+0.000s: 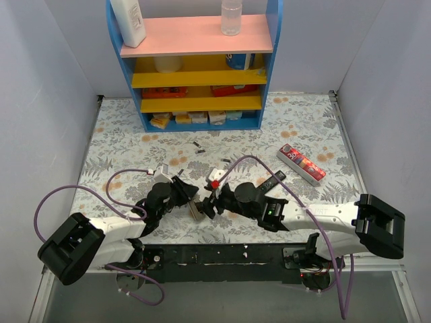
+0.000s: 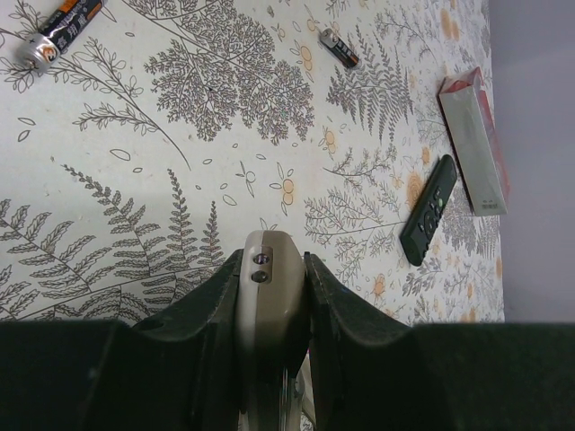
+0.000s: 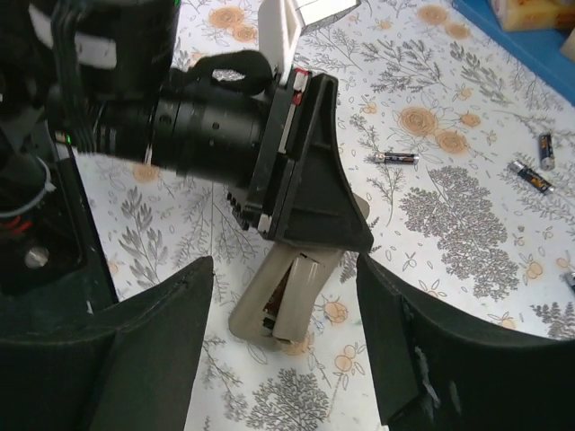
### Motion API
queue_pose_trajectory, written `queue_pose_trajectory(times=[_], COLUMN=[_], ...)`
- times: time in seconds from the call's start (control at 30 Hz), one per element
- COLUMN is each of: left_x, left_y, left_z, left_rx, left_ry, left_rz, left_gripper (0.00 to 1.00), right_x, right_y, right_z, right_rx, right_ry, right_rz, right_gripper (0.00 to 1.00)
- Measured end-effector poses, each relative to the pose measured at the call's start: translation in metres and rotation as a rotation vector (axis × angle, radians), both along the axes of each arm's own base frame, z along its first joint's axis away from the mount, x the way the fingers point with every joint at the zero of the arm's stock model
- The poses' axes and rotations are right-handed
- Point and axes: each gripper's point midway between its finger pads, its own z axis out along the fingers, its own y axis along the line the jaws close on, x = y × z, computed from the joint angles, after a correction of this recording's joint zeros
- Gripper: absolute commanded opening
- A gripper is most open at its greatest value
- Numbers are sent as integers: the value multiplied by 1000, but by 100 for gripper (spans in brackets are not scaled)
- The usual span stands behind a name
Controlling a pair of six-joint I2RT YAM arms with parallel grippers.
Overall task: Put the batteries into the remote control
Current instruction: Remove the battery cover from the remote control.
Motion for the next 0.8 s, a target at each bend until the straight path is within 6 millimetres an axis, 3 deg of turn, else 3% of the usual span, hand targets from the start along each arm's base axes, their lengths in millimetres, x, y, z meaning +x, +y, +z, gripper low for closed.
queue_pose_trajectory(times=[0.13, 0.47, 0.8], left_x=[-1, -1, -3], left_y=[0, -1, -1], left_z=[1, 8, 7], left_rx=[-4, -17, -23], left_ry=[-7, -33, -38], left_rz=[-3, -10, -22], left_gripper=[0, 0, 0], right_x=[7, 14, 13], right_y=[12, 5, 16], right_z=[10, -46, -60], right_rx=[10, -160, -198], right_ry=[121, 339, 405], right_rz=[-41, -97, -55], right_gripper=[68, 64, 61])
